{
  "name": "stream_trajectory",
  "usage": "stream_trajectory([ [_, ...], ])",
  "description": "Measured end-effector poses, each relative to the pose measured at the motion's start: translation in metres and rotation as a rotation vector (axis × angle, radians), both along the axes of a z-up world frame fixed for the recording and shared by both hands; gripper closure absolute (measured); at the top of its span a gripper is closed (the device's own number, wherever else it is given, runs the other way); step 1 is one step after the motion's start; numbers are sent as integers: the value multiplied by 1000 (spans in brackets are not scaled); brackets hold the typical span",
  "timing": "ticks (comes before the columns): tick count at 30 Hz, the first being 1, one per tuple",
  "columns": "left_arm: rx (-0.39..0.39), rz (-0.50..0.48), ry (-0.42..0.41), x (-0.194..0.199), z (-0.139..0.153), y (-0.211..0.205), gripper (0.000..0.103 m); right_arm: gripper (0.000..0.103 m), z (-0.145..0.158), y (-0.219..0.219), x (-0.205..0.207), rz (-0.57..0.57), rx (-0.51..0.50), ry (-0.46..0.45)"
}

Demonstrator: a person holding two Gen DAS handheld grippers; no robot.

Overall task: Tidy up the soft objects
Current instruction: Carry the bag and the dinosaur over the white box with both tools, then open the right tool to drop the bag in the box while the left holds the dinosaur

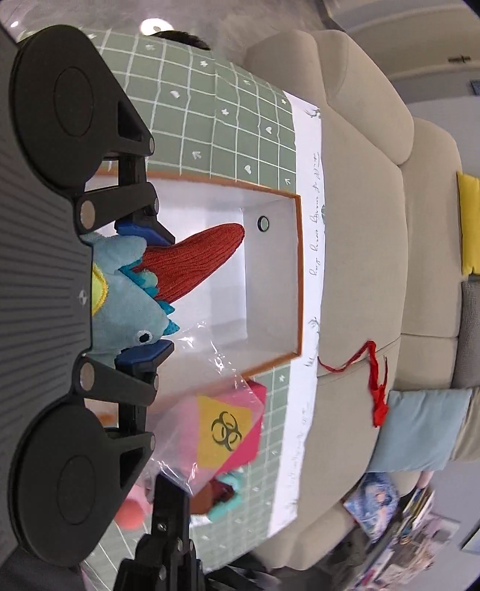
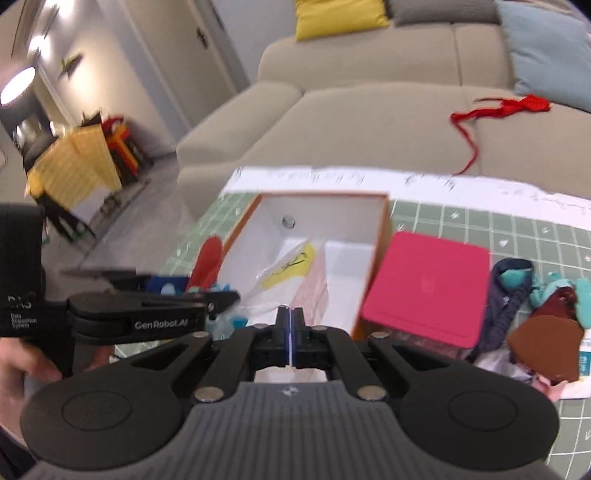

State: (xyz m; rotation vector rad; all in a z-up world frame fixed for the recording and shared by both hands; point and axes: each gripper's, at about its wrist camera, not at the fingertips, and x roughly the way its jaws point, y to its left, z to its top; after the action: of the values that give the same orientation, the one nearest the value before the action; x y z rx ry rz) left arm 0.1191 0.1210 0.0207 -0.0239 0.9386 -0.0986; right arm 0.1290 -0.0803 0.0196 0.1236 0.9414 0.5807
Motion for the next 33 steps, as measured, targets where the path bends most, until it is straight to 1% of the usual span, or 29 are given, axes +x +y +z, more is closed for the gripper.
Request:
stream_trajectory([
  [2,37,-39,5,1,-13,3,40,103,-16,14,8,16,-29,45],
  [3,42,-49,-1,0,-19,6,40,103,-25,21,12,22,-52,67],
  [7,-2,-28,6,2,-44,22,40,103,-62,47,26,83,-149,144],
  [9,-7,-31,12,2,-50,24,41,103,-76,57,27,104,-199,175],
  [11,-19,-36,30,3,-55,27,40,103,-90,65,26,114,-284,189],
  [13,-20,-38,52,3,-59,29,40,103,-102,70,31,129,-333,204],
  [16,-3,-21,76,3,-64,36,40,103,-107,76,33,162,-378,206],
  [19,-20,-7,77,3,-64,41,40,103,-108,80,33,196,-410,201],
  [22,-40,-4,59,2,-60,43,39,100,-108,79,34,193,-390,219],
  [25,-64,-2,71,4,-60,45,39,99,-107,76,32,180,-378,210],
  [27,-58,-1,79,5,-61,44,39,92,-106,73,31,173,-362,216],
  [29,-44,1,84,4,-61,43,39,70,-102,71,30,177,-328,229],
  [31,-52,8,78,3,-59,46,39,66,-97,72,27,184,-304,236],
  [33,-74,21,67,2,-55,49,39,65,-95,74,25,183,-317,218],
])
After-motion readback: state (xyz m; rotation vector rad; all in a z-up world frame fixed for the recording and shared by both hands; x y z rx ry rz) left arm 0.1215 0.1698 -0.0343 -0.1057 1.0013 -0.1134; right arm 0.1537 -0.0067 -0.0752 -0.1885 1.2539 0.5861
